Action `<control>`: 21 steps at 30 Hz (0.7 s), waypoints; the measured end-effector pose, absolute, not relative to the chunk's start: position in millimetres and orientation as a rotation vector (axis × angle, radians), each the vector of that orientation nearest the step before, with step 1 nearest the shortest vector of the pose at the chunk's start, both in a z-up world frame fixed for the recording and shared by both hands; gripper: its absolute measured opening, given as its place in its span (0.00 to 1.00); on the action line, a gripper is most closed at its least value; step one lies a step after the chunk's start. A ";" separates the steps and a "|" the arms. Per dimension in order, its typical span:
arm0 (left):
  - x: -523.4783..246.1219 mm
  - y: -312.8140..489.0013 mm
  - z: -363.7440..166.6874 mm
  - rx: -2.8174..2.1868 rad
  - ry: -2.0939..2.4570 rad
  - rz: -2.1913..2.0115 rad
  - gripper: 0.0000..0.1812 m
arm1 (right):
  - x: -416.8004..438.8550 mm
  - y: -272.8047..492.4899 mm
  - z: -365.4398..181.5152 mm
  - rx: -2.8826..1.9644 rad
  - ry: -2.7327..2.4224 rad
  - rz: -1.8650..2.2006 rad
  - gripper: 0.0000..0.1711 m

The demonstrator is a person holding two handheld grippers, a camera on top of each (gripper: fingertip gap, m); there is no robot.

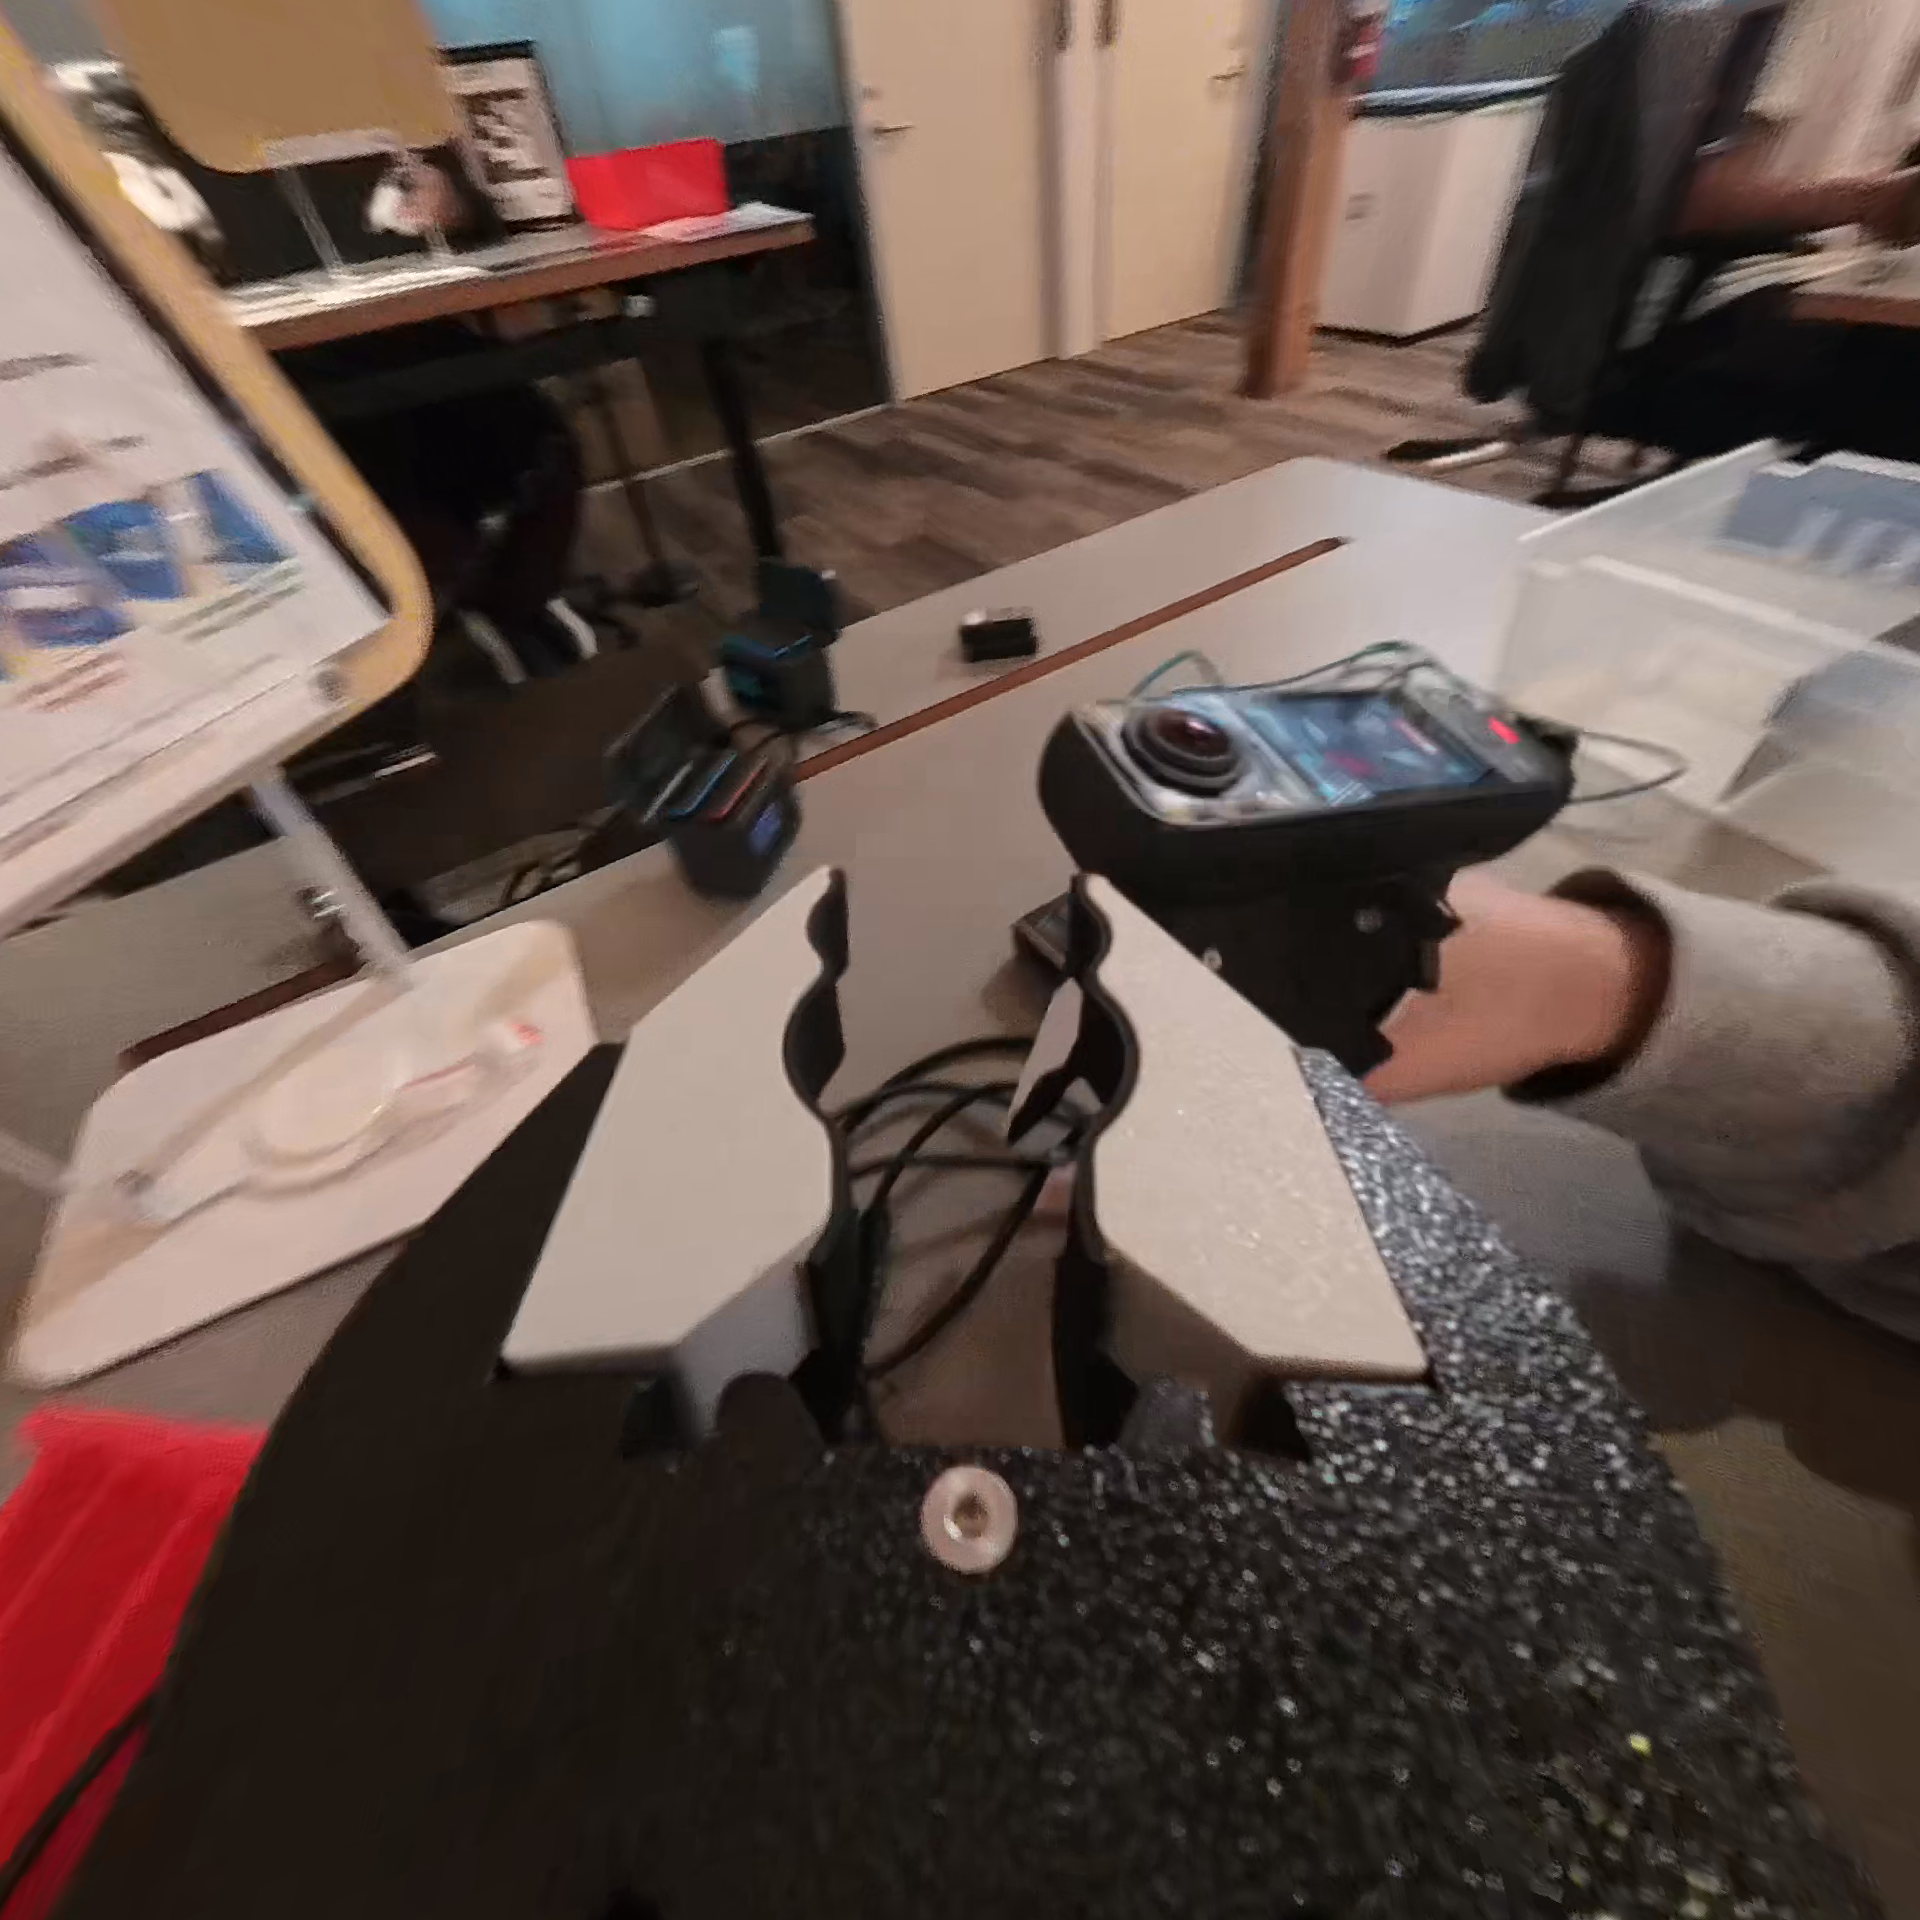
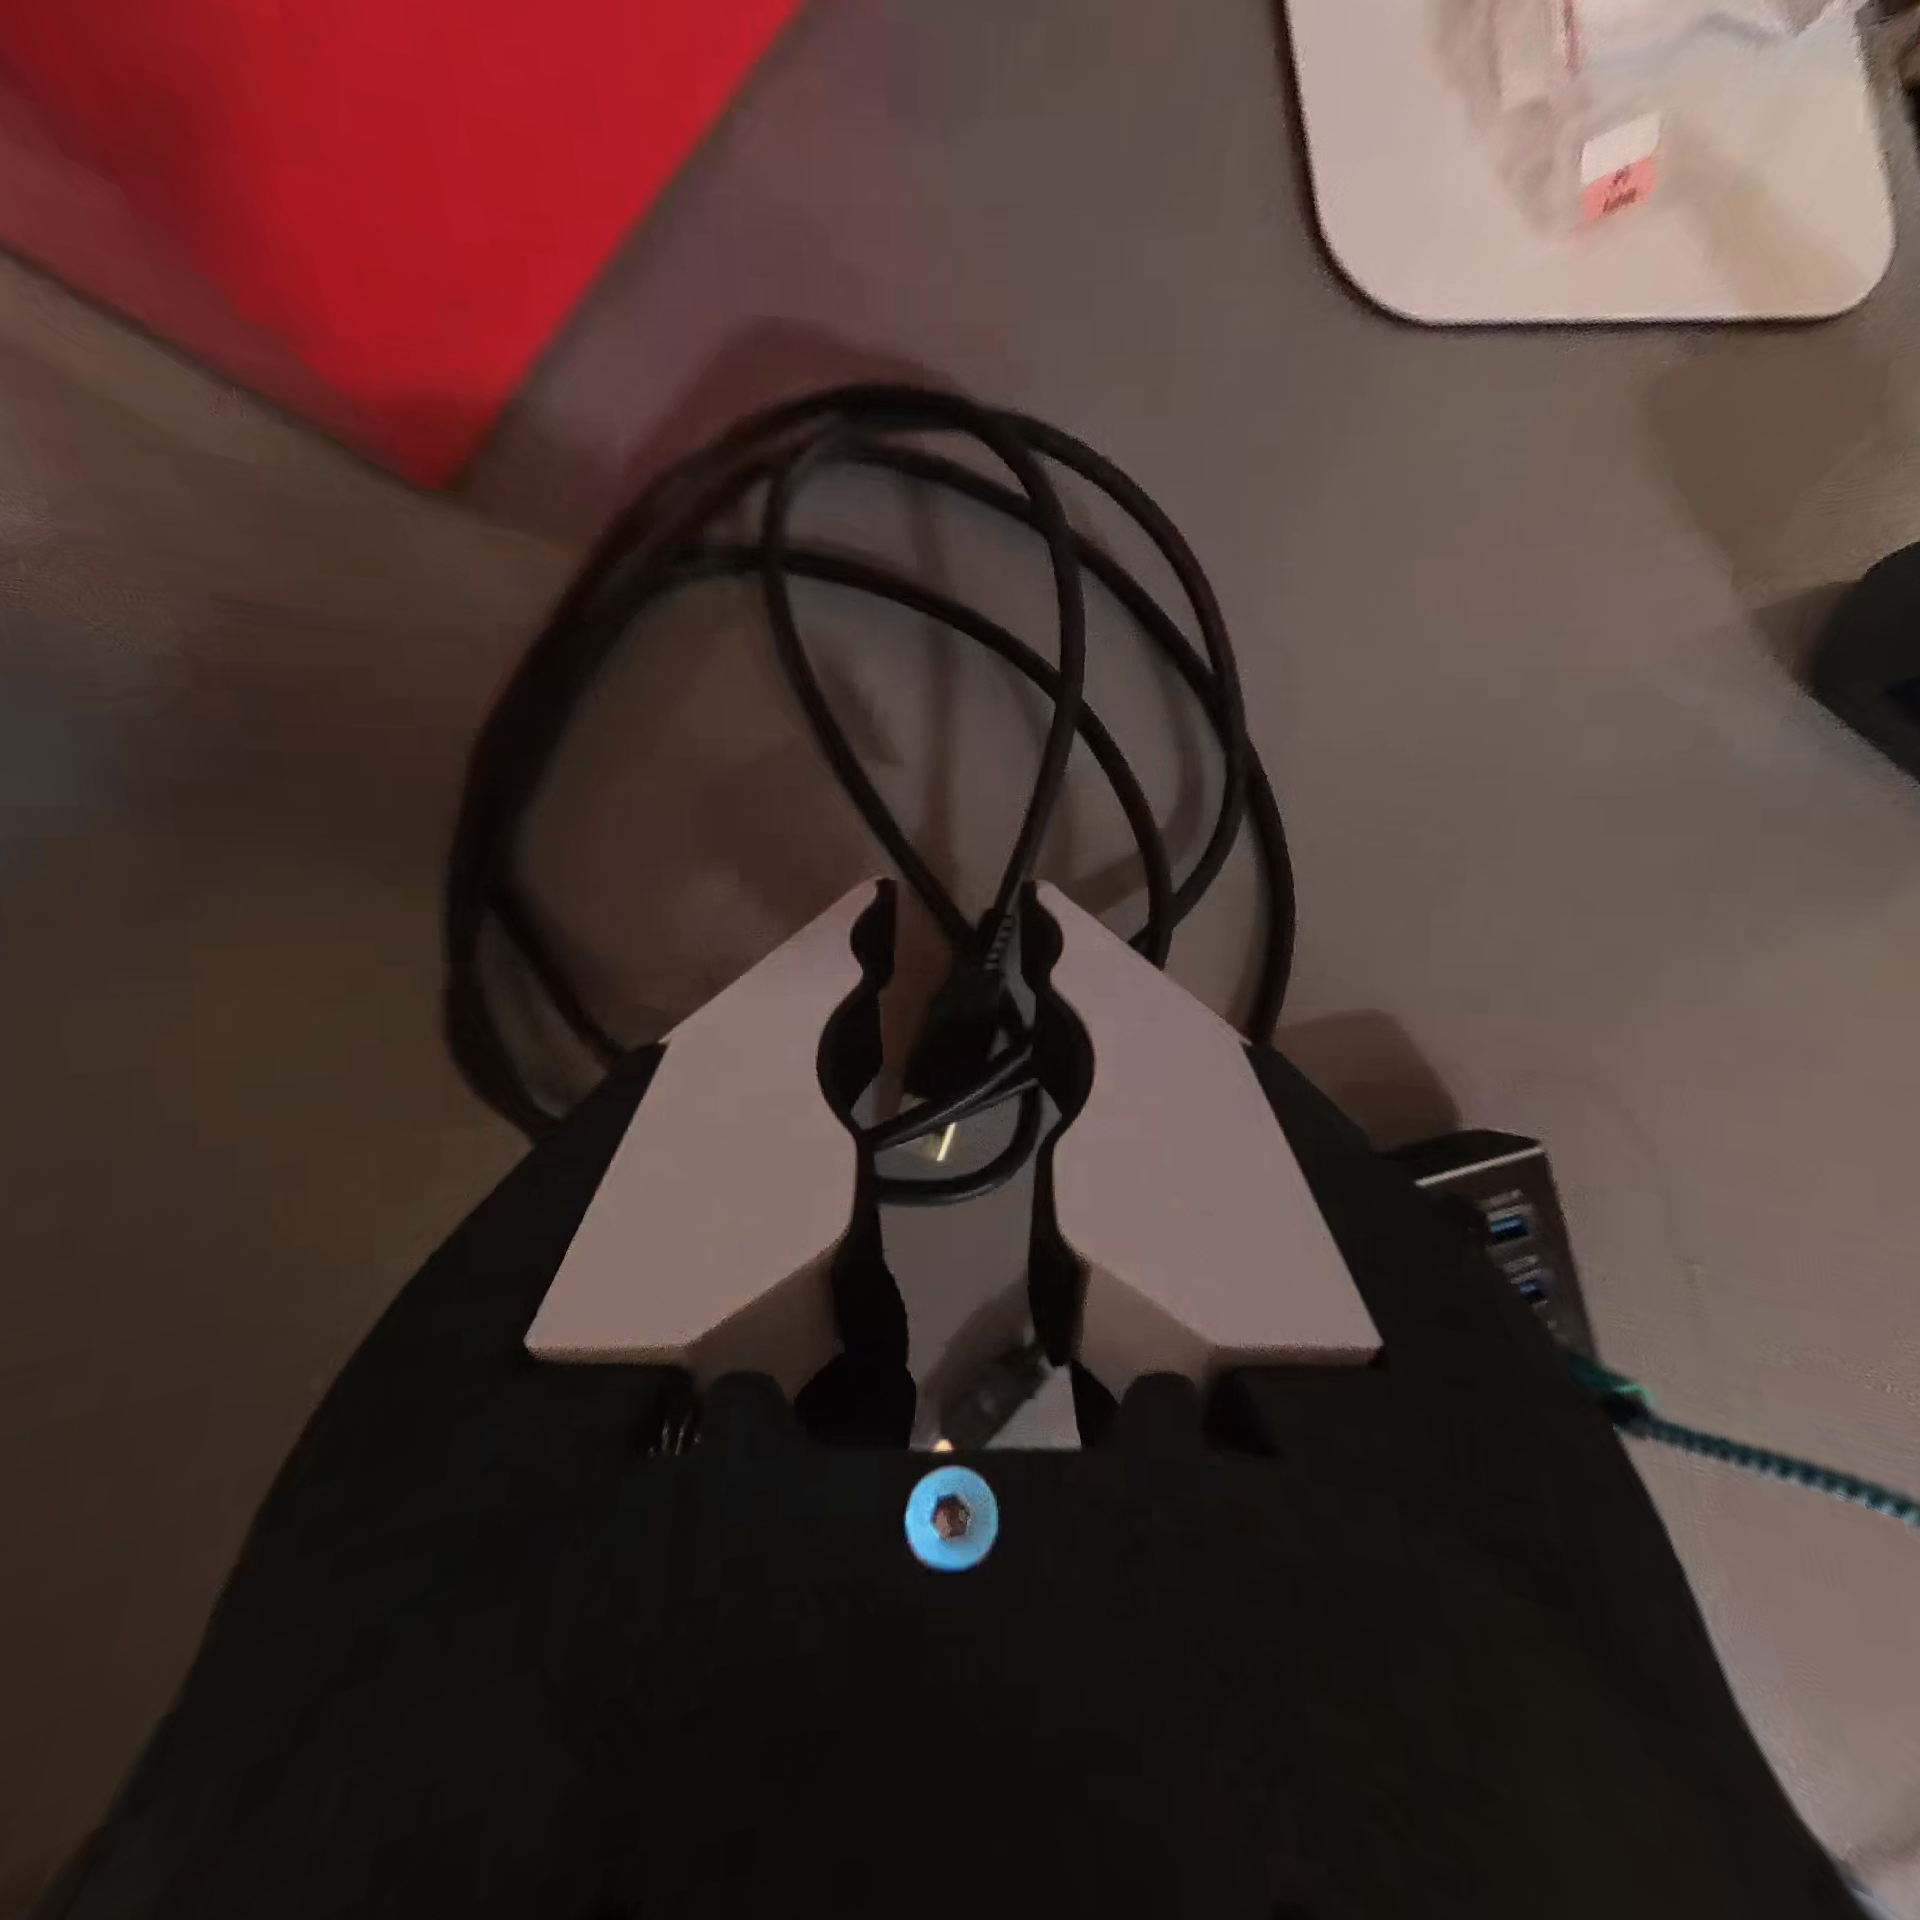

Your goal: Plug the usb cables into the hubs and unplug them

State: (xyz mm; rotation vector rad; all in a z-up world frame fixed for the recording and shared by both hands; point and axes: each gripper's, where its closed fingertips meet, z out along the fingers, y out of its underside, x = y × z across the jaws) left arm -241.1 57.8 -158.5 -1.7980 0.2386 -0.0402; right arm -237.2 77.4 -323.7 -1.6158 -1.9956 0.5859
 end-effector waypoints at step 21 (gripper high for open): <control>-163.7 33.2 -240.4 -1.641 1.086 0.560 0.23 | -156.9 49.2 -277.4 -1.836 -1.861 1.369 0.03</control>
